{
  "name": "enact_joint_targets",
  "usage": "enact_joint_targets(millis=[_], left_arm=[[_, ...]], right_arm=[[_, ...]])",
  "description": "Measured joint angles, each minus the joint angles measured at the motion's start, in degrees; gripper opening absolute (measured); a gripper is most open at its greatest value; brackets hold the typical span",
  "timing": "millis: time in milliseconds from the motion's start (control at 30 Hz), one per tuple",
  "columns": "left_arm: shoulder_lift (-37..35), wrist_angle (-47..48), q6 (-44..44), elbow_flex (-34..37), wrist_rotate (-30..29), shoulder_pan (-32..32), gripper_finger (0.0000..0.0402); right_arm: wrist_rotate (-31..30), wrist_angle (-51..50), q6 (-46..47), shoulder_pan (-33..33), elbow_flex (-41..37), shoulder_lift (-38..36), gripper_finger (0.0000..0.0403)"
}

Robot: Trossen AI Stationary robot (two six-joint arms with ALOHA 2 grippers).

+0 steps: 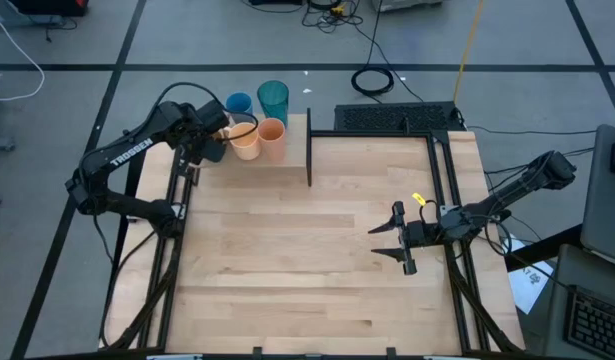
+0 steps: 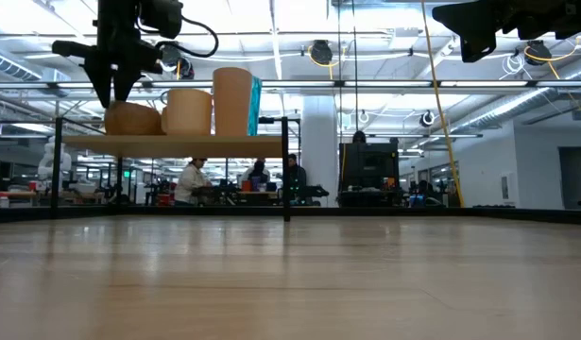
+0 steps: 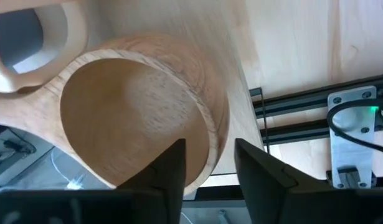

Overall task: Stack small to large cups/mugs on shelf
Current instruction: Return to Home Position

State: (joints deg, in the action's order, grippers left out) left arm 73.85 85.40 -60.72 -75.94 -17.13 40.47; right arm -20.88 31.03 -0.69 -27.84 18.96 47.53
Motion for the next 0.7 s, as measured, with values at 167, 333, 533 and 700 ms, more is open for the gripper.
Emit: enact_joint_targets(millis=[167, 333, 533, 700], left_arm=[[-1.2, 0.0, 1.7, 0.0, -1.2, -0.6, 0.0171], [-3.6, 0.0, 2.4, 0.0, -2.5, -2.3, 0.0183], [-6.7, 0.0, 6.0, 0.0, -2.5, -5.3, 0.0184], [-9.6, -0.4, 11.7, 0.0, -2.5, -8.3, 0.0184]], right_arm=[[0.0, 0.0, -0.2, 0.0, 0.0, 0.0, 0.0208], [0.0, 0.0, -0.2, 0.0, 0.0, 0.0, 0.0208], [0.0, 0.3, -0.2, 0.0, 0.0, 0.0, 0.0208], [0.0, 1.6, -0.2, 0.0, 0.0, 0.0, 0.0208]])
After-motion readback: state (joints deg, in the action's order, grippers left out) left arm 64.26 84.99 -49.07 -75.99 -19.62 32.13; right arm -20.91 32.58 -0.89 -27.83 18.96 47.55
